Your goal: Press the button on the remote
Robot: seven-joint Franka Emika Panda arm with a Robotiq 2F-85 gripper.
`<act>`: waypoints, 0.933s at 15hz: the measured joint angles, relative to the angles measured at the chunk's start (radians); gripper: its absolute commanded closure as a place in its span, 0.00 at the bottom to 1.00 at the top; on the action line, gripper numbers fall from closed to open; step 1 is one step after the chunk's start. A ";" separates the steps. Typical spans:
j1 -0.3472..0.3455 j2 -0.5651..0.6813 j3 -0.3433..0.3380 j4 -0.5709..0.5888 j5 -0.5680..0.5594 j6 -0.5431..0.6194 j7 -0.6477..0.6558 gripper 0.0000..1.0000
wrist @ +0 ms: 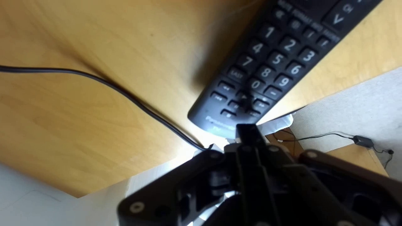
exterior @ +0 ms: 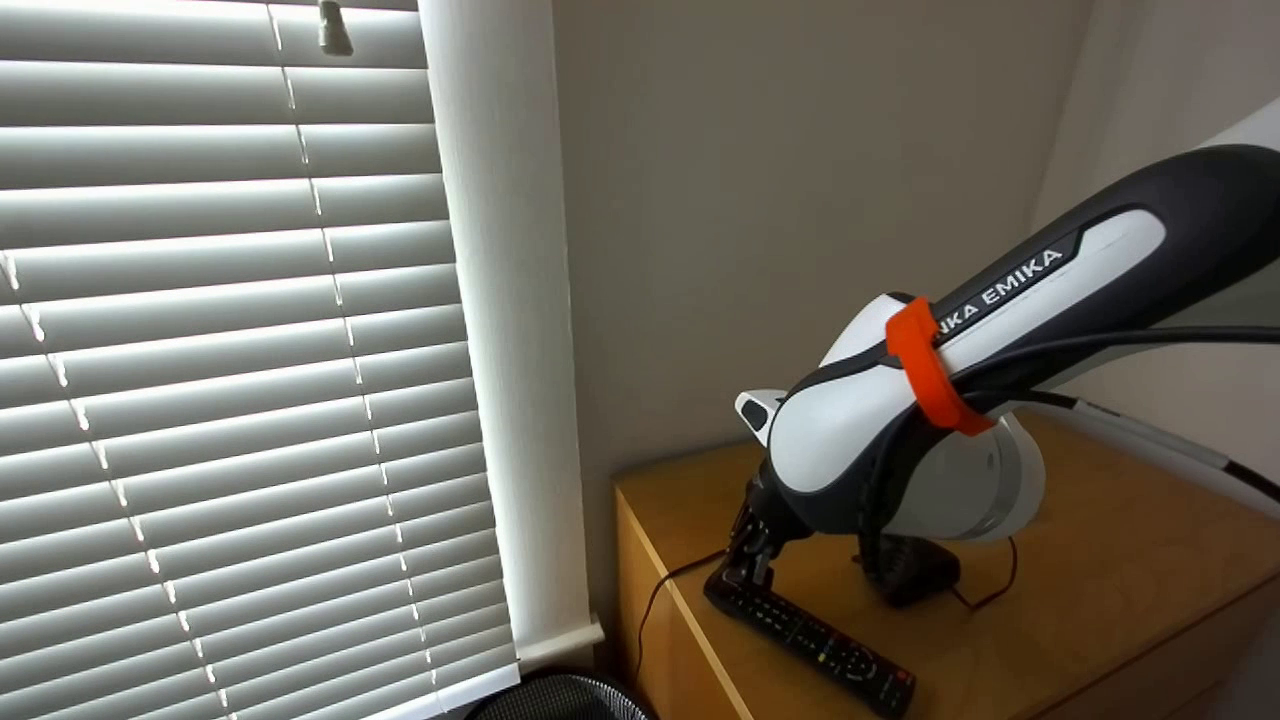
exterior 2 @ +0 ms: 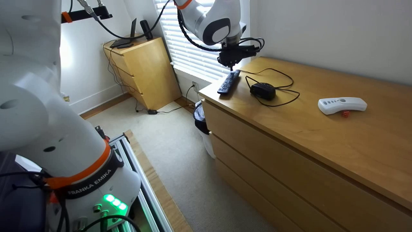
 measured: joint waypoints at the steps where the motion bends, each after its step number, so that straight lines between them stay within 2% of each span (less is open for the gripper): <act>1: -0.003 0.000 0.002 0.000 -0.011 -0.011 0.009 1.00; 14: -0.020 0.001 0.010 -0.001 -0.066 -0.040 0.040 1.00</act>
